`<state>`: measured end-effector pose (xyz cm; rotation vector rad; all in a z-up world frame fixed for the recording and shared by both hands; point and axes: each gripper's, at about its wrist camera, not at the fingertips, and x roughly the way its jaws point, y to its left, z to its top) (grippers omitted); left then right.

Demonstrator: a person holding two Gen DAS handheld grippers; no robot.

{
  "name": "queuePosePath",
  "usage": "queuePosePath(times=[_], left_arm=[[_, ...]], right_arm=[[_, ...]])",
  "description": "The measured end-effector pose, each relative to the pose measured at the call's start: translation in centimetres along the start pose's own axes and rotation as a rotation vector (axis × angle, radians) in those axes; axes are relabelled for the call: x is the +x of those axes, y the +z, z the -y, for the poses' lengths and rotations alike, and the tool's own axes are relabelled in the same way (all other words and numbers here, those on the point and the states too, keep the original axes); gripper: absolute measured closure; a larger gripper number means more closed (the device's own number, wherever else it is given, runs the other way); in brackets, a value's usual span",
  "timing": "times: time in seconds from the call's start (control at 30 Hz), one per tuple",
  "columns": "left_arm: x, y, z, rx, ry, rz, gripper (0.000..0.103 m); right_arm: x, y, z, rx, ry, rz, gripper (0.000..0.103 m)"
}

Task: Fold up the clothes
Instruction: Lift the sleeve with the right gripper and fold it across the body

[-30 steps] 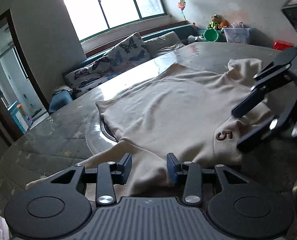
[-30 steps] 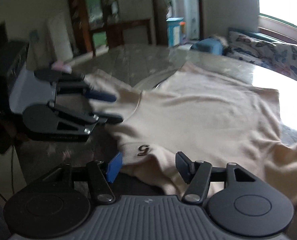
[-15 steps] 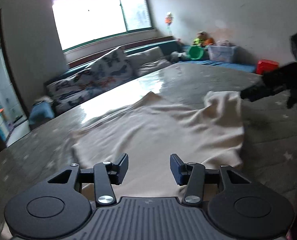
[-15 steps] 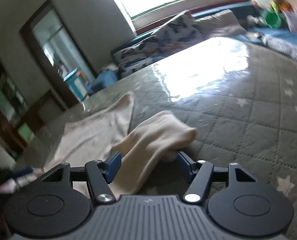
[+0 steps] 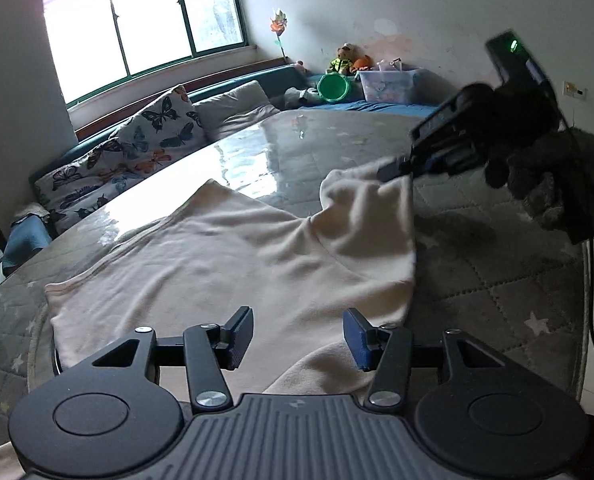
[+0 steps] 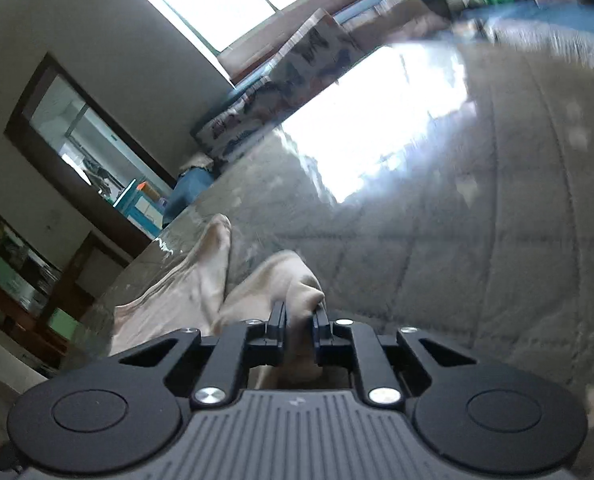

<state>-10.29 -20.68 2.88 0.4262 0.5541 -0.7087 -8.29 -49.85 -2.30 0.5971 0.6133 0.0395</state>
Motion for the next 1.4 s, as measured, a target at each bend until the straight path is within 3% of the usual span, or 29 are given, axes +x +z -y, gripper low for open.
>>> queuePosePath(times=[0.1,0.17,0.2,0.3,0.43,0.67,0.83,0.9,0.93,1.0,1.1,1.33,1.4], left_arm=[[0.1,-0.3,-0.4,-0.018,0.004,-0.008,0.047],[0.2,-0.4,-0.4,-0.024,0.007,-0.009,0.047],[0.2,-0.5,-0.4,-0.026,0.008,-0.010,0.046],[0.3,-0.6,-0.5,-0.032,0.013,-0.012,0.044],[0.1,-0.7,-0.8,-0.046,0.018,-0.009,0.042],[0.3,-0.9,-1.1,-0.060,0.016,-0.011,0.041],[0.6,-1.0,-1.0,-0.066,0.013,-0.014,0.041],[0.5,-1.0,-0.9,-0.063,0.014,-0.015,0.040],[0.5,-1.0,-0.8,-0.062,0.016,-0.016,0.040],[0.5,-1.0,-0.8,-0.058,0.019,-0.018,0.038],[0.5,-1.1,-0.7,-0.054,0.019,-0.019,0.038],[0.5,-1.2,-0.5,-0.045,0.012,-0.013,0.038],[0.5,-1.3,-0.5,-0.042,0.011,-0.012,0.038]], right_arm=[[-1.6,-0.2,-4.3,-0.193,0.025,0.077,0.093],[-2.0,-1.1,-7.5,-0.316,0.086,0.076,0.093],[-2.1,-1.7,-9.0,-0.376,0.117,0.072,0.089],[-1.8,-4.1,-12.4,-0.500,0.217,-0.001,0.052],[-2.3,-6.4,-14.1,-0.562,0.265,-0.047,0.052],[-1.7,-3.6,-8.2,-0.346,0.069,-0.051,0.052],[1.3,-3.0,-4.8,-0.150,0.099,-0.145,0.052],[2.0,-3.2,-4.2,-0.099,0.123,-0.169,0.060],[2.5,-3.3,-3.8,-0.070,0.134,-0.176,0.076],[2.6,-3.4,-3.7,-0.053,0.121,-0.164,0.089],[1.6,-2.7,-4.0,-0.115,0.076,-0.103,0.096],[-3.0,0.7,-3.2,-0.280,-0.134,0.066,0.096],[-3.9,1.6,-2.4,-0.321,-0.245,0.128,0.096]])
